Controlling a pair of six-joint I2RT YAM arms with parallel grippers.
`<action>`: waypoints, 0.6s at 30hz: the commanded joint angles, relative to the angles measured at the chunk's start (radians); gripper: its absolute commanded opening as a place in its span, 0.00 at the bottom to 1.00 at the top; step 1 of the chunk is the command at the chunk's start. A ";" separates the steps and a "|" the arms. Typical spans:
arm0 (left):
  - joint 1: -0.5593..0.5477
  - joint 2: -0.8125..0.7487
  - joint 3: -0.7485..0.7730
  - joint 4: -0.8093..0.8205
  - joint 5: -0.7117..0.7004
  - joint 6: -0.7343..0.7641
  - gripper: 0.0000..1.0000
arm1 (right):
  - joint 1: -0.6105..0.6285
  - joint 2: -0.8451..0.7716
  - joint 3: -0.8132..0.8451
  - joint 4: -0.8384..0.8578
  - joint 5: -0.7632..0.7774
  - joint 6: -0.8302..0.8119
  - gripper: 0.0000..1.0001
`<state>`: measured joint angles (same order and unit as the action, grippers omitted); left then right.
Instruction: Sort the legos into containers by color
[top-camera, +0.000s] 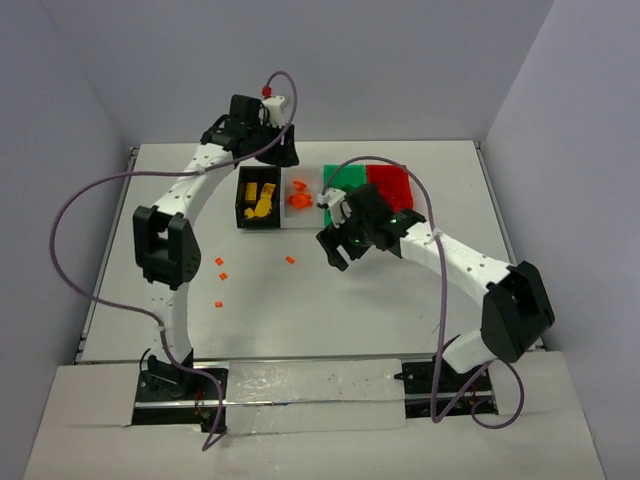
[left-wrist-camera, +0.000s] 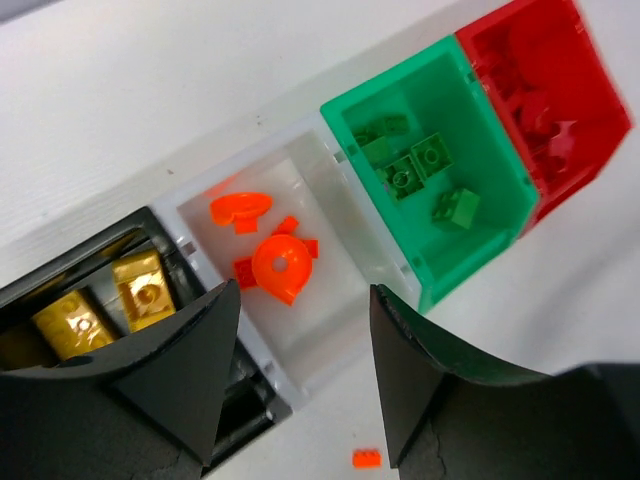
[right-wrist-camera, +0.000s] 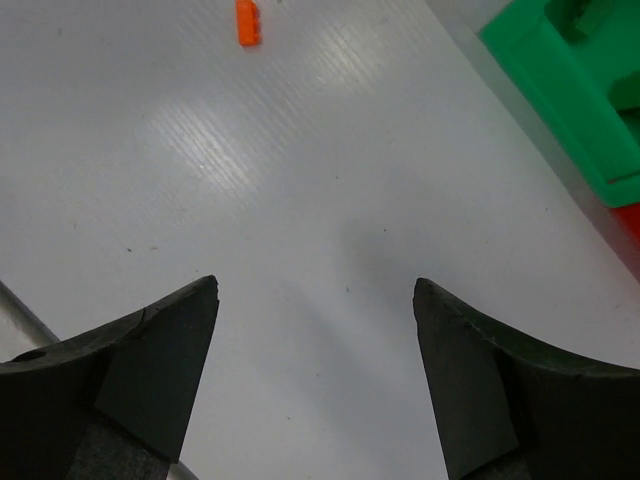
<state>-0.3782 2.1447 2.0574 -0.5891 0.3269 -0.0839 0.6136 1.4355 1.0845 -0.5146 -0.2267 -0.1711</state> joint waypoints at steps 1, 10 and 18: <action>0.097 -0.306 -0.069 -0.054 0.047 -0.047 0.64 | 0.092 0.133 0.139 0.050 0.098 0.077 0.83; 0.319 -0.752 -0.588 -0.060 0.097 0.005 0.67 | 0.209 0.424 0.384 -0.018 0.133 0.113 0.74; 0.340 -0.920 -0.763 -0.093 0.169 0.067 0.67 | 0.209 0.622 0.549 -0.099 0.146 0.072 0.60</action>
<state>-0.0441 1.2805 1.3212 -0.6547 0.4347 -0.0743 0.8268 1.9996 1.5441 -0.5658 -0.0989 -0.0796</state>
